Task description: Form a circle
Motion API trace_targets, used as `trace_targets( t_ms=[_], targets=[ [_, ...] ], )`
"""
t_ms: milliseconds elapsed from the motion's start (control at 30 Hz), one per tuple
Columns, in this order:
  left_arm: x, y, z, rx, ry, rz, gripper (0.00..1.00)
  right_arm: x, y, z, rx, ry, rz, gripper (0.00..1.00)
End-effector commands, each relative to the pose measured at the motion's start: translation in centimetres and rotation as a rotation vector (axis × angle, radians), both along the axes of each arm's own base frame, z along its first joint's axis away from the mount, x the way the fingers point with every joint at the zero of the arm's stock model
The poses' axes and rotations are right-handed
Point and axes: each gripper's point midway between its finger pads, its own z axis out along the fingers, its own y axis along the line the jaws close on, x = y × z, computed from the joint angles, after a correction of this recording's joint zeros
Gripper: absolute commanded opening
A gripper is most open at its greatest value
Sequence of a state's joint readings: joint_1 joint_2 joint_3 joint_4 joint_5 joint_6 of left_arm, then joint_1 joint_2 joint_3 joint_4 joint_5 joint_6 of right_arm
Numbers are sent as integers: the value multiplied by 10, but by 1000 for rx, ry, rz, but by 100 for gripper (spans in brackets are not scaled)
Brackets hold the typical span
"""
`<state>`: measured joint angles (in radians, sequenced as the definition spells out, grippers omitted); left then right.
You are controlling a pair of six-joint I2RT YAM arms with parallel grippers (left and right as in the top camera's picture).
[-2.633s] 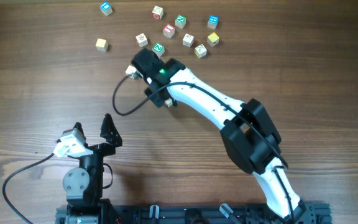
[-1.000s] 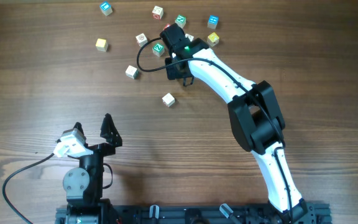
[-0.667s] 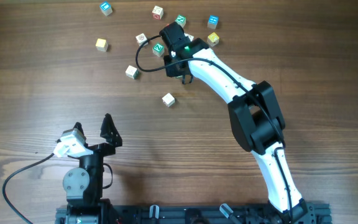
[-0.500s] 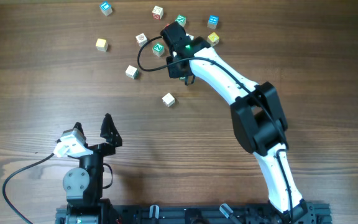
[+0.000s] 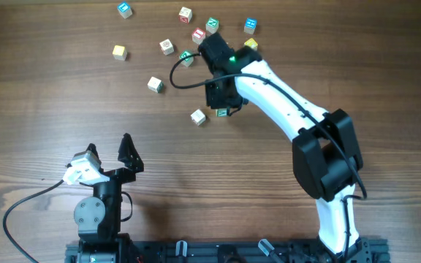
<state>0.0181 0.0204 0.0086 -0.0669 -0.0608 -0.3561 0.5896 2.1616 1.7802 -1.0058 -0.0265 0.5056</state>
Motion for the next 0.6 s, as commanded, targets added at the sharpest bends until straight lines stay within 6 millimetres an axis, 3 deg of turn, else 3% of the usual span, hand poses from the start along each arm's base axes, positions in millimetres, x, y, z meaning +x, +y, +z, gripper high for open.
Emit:
trace_targets(
  t_ms=[0, 233, 567],
  targets=[
    [0, -2, -1, 11, 1, -11, 100, -11, 4, -15, 18, 45, -54, 29],
    [0, -2, -1, 11, 1, -11, 100, 0, 16, -25, 63, -16, -111, 32],
    [0, -2, -1, 11, 1, -11, 100, 6, 6, -30, 18, -56, -161, 32]
  ],
)
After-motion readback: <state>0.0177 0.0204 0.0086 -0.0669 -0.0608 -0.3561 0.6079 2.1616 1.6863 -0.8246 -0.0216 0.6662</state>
